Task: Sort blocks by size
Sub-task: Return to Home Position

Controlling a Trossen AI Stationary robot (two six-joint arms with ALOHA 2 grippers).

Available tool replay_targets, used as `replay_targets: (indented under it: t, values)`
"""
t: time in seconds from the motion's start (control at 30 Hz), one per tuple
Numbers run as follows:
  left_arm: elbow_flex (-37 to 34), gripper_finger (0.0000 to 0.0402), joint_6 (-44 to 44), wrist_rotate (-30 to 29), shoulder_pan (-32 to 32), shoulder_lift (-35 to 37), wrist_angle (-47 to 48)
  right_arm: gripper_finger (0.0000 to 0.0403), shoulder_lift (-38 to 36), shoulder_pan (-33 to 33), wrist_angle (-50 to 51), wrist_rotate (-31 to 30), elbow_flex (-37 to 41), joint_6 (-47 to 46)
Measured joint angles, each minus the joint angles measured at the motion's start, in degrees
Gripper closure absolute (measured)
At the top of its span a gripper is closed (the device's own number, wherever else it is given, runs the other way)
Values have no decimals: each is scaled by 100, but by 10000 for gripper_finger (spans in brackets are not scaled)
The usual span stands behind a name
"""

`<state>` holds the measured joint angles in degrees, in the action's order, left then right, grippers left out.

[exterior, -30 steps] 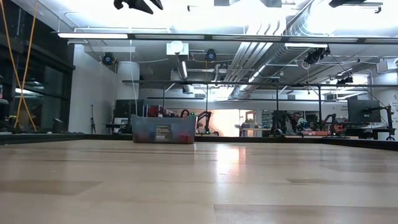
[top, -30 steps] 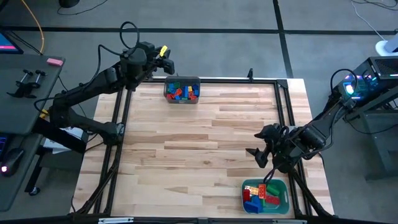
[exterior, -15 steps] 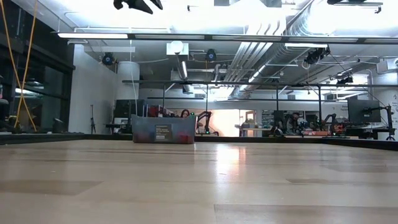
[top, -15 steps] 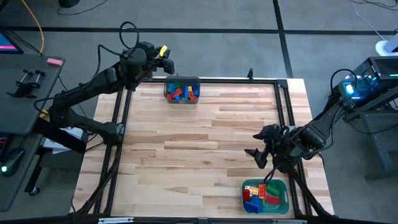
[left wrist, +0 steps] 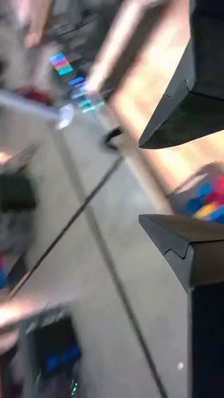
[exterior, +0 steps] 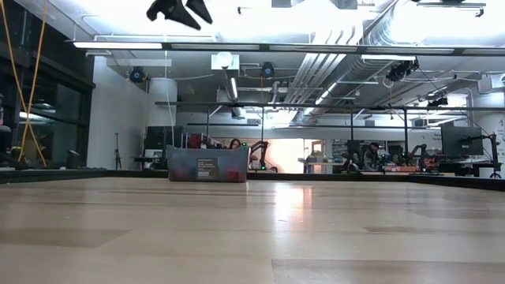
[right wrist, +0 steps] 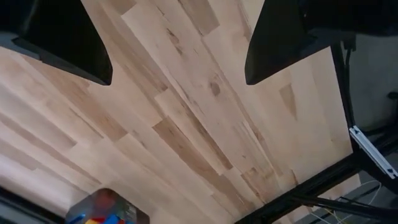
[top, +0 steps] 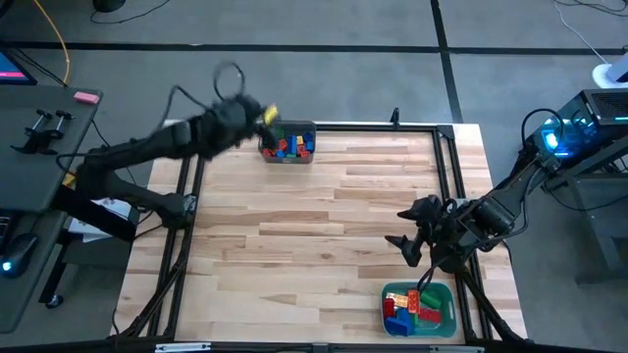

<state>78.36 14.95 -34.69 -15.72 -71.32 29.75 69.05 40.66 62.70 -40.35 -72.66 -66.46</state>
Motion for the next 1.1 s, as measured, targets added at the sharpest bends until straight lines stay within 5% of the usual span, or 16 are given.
replay_targets:
  t: [0.13, 0.37, 0.57, 0.7, 0.77, 0.83, 0.93, 1.1]
  values:
    - [-1177, 231, 578, 79, 672, 443, -262, 41, 1, 0, -14, -256, 0, 94]
    - [-4028, 231, 1576, 177, 1864, 1743, -2934, 41, 1, -12, -10, -660, 0, 46]
    - [-5411, 239, 1770, 767, 2443, 2576, -4288, 53, 1, -122, -105, -611, 0, -166]
    - [-5988, 317, 1790, 955, 2973, 2891, -4618, 153, 1, -179, -432, -438, 0, -178]
    - [-6424, 376, 1822, 1016, 3278, 3007, -5169, 258, 1, -169, -611, -412, 0, -177]
    - [-6958, 388, 1952, 842, 3541, 3096, -5983, 360, 1, -118, -667, -399, 0, -190]
    - [-7754, 399, 1858, 284, 3803, 3180, -7209, 382, 0, -74, -593, -421, 13, -619]
    - [-7730, 401, 1255, 92, 3801, 3423, -7182, 398, -27, -506, -1546, -269, 475, -339]
